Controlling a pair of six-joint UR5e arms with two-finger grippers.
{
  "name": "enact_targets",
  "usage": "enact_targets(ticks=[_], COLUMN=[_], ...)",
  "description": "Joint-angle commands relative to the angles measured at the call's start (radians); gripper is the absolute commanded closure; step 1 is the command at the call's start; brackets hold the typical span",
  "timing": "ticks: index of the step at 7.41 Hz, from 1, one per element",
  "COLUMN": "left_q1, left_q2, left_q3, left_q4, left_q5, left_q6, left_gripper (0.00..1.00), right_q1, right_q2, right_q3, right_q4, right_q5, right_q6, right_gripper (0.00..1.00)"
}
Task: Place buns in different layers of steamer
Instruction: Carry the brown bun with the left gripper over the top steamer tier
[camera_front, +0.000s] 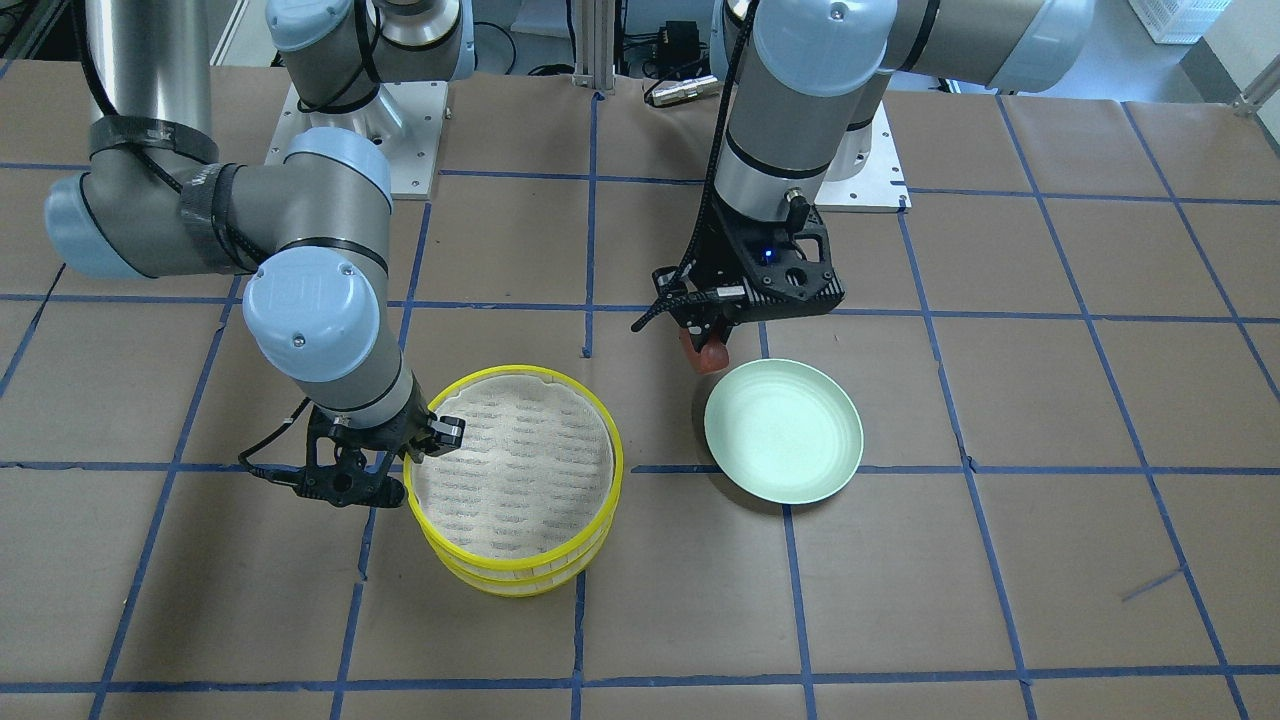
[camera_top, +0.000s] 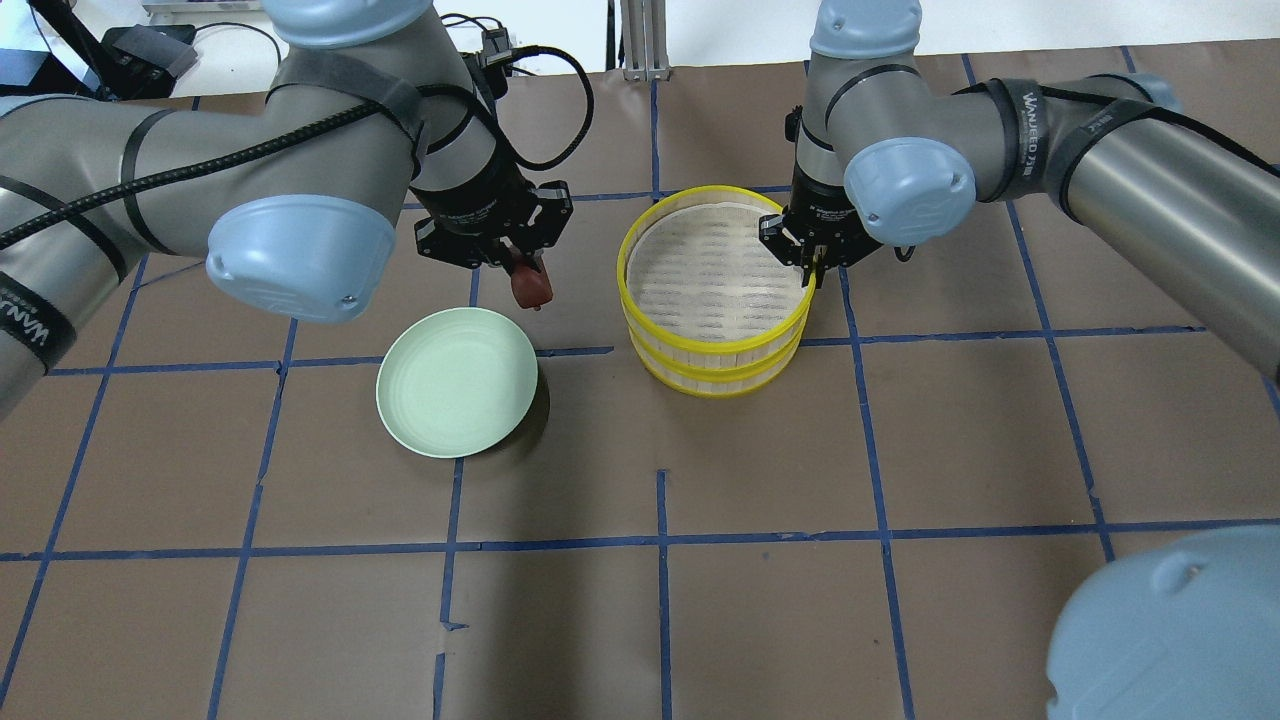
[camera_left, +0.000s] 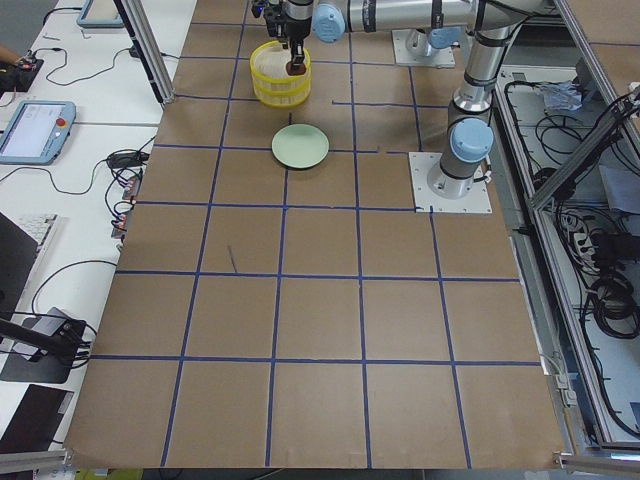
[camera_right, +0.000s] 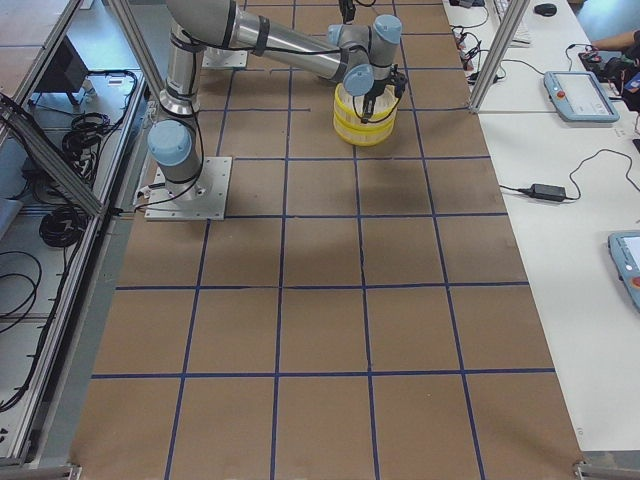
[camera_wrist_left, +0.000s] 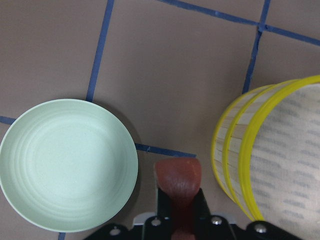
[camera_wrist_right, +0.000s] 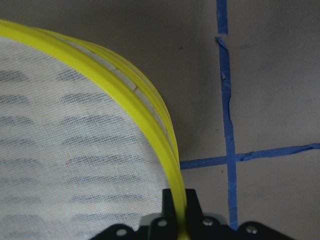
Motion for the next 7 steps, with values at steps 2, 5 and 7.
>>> enact_targets(ticks=[2,5,7], left_q1=[-0.018,-0.018,-0.020], left_q2=[0.022,0.024,0.007], left_q3=[-0.002,-0.014,-0.001], left_q4=[-0.027,-0.030,0.004], left_q5=[-0.010,-0.007,-0.086], left_q6=[0.003,0.008,0.001], left_gripper=[0.74,0.74,0.74], right_q1=[-0.003,-0.004,-0.004], right_q2=[0.000,0.000,0.000], right_q3=[0.000,0.001,0.001], right_q4=[-0.001,0.000,0.005], right_q5=[-0.003,-0.014,-0.015], right_q6=[0.000,0.000,0.005], right_gripper=[0.88,0.85,0.61])
